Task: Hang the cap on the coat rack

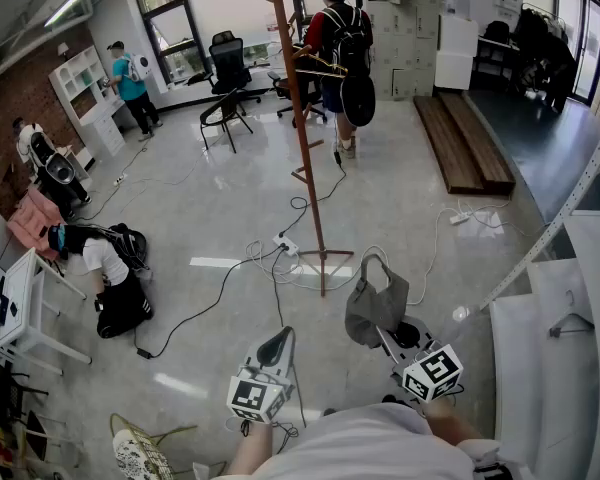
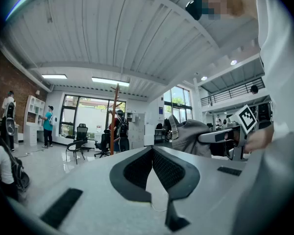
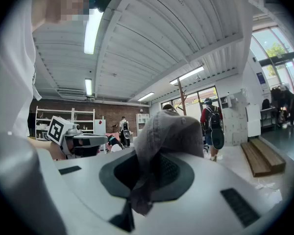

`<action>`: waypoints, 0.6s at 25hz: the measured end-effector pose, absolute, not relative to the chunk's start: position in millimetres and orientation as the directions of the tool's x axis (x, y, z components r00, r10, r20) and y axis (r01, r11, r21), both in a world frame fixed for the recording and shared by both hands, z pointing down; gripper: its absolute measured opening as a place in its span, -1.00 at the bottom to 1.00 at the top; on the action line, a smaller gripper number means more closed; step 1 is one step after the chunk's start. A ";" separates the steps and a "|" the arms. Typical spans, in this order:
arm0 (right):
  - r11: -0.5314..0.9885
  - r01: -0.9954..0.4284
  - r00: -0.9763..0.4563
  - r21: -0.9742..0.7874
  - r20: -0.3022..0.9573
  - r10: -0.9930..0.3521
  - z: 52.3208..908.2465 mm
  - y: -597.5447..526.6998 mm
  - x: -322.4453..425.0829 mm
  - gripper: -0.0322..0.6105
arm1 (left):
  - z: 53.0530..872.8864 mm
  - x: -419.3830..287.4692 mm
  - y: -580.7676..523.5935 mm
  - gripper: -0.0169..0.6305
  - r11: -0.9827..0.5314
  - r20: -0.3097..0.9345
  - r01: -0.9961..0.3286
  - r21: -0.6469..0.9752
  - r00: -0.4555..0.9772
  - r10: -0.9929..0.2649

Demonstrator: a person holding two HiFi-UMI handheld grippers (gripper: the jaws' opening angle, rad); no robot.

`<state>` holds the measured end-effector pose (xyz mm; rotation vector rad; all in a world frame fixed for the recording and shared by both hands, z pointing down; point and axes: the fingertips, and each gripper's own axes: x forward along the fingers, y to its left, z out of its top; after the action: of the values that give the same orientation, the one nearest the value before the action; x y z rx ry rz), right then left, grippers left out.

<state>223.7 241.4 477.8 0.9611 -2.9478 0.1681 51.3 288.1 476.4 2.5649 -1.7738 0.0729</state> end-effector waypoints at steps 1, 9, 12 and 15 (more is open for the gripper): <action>0.802 -0.590 -0.807 -0.092 0.068 -0.586 477.7 241.5 223.6 -0.77 | 476.6 51.2 288.3 -0.91 -0.353 0.053 -0.935 -0.008 0.352 -0.934; 0.798 -0.595 -0.804 -0.095 0.063 -0.592 479.5 245.2 220.3 -0.77 | 480.7 48.9 292.8 -0.91 -0.360 0.059 -0.933 -0.003 0.359 -0.931; 0.797 -0.595 -0.804 -0.107 0.060 -0.592 478.7 245.4 219.9 -0.77 | 480.7 49.1 291.9 -0.91 -0.365 0.061 -0.931 -0.004 0.364 -0.930; 0.795 -0.595 -0.804 -0.118 0.060 -0.592 478.9 244.0 219.4 -0.77 | 480.1 49.0 290.0 -0.91 -0.369 0.059 -0.930 -0.004 0.368 -0.928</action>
<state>219.4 244.0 478.9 0.9772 -2.9572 0.2051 49.0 290.0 480.1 2.5734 -1.7478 0.0796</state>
